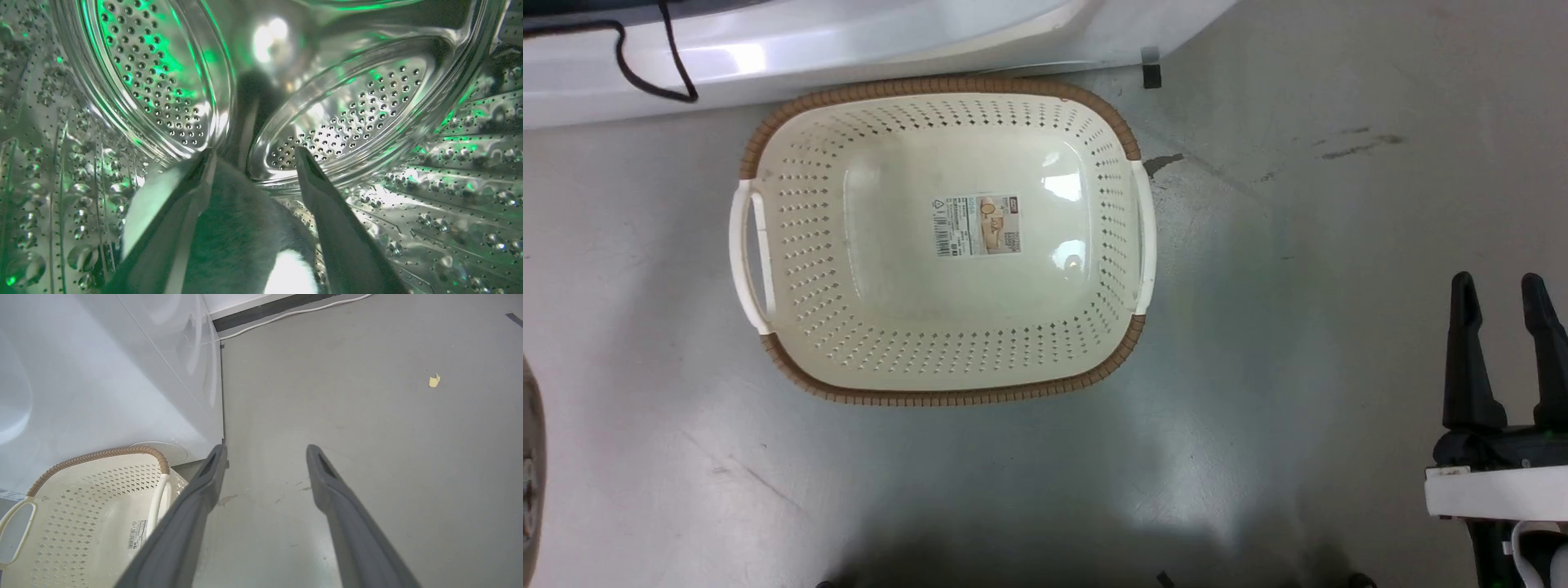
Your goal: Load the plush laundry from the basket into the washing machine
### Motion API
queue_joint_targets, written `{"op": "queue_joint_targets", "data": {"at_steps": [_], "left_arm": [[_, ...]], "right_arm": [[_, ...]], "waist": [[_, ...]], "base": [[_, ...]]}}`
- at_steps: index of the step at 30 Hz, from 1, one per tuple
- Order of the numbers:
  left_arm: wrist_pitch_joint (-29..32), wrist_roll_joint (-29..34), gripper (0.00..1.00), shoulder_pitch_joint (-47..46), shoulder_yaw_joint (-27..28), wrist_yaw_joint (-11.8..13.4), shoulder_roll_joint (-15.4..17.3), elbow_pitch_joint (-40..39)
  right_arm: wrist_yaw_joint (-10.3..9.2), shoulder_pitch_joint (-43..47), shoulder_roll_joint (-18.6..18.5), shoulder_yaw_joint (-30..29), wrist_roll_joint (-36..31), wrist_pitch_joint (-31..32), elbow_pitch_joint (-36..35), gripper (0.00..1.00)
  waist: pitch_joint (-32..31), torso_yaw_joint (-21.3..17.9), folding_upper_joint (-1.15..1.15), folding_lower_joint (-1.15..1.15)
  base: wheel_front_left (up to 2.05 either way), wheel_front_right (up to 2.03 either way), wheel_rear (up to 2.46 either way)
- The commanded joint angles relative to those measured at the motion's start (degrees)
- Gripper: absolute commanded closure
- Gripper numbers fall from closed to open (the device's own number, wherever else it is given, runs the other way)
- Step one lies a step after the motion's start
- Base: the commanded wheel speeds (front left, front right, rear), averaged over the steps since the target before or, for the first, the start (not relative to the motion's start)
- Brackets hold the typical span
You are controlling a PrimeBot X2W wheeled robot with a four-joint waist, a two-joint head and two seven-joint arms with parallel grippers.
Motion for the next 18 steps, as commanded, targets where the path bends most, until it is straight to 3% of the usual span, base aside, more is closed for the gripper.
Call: {"op": "queue_joint_targets", "data": {"at_steps": [1,18], "left_arm": [[-0.6,-0.6,0.00,-0.8,-0.3,-0.6,-0.6,0.9],[-3.7,0.0,0.00,8.4,-2.2,-5.5,-5.9,7.6]], "right_arm": [[-0.04,-0.9,-0.4,-0.2,-0.1,0.2,-0.4,0.00],[-0.04,-1.4,-1.1,-0.4,-0.7,1.4,0.0,0.00]], "waist": [[-0.3,0.4,0.00,0.00],[-6.9,4.2,0.00,0.00]], "base": [[0.00,0.00,0.00],[0.00,0.00,0.00]]}}
